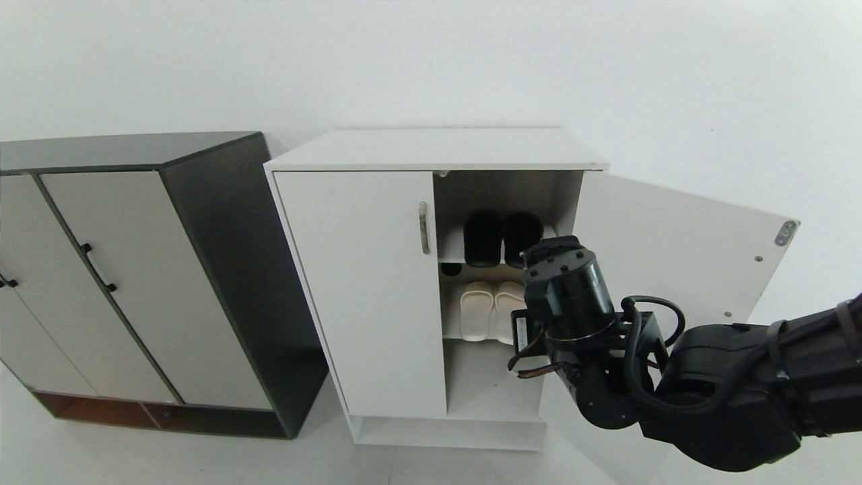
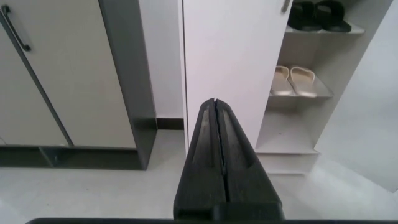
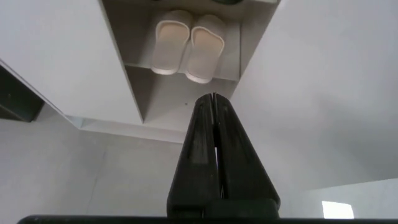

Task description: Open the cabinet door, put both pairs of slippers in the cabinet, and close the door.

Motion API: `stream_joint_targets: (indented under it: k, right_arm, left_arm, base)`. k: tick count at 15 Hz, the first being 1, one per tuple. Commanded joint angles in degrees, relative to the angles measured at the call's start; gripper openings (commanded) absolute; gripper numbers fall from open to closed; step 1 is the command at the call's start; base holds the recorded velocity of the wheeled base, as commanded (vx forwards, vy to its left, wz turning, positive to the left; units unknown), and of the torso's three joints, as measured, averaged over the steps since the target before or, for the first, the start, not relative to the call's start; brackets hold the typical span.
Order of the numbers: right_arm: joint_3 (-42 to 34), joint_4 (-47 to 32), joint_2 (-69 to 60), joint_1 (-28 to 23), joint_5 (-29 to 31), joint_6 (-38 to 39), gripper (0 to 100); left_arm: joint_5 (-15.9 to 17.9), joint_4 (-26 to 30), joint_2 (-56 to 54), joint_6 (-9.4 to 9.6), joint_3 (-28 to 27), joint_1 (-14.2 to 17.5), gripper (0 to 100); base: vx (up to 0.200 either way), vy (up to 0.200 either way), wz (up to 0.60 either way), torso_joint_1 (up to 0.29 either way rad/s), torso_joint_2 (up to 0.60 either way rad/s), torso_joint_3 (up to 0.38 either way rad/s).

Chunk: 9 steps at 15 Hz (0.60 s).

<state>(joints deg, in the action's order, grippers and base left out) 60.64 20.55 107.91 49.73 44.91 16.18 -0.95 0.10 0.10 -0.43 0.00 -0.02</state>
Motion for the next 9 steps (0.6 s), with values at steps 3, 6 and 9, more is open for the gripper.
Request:
stream_joint_targets:
  k: [3, 6, 9]
  right_arm:
    - [0.01, 0.01, 0.02, -0.07, 0.00, -0.01, 0]
    - [-0.08, 0.01, -0.16, 0.02, 0.00, -0.01, 0]
    - [-0.08, 0.01, -0.07, 0.02, 0.00, -0.01, 0]
  left_arm:
    - [-0.02, -0.01, 0.08, -0.01, 0.00, 0.02, 0]
    - [-0.02, -0.01, 0.08, -0.10, 0.00, 0.02, 0]
    - [-0.02, -0.01, -0.01, -0.19, 0.00, 0.02, 0]
  base:
    - [0.000, 0.000, 0.00, 0.142, -0.46, -0.325]
    - [0.000, 0.000, 0.00, 0.168, -0.48, -0.321]
    - [0.000, 0.000, 0.00, 0.183, -0.50, -0.308]
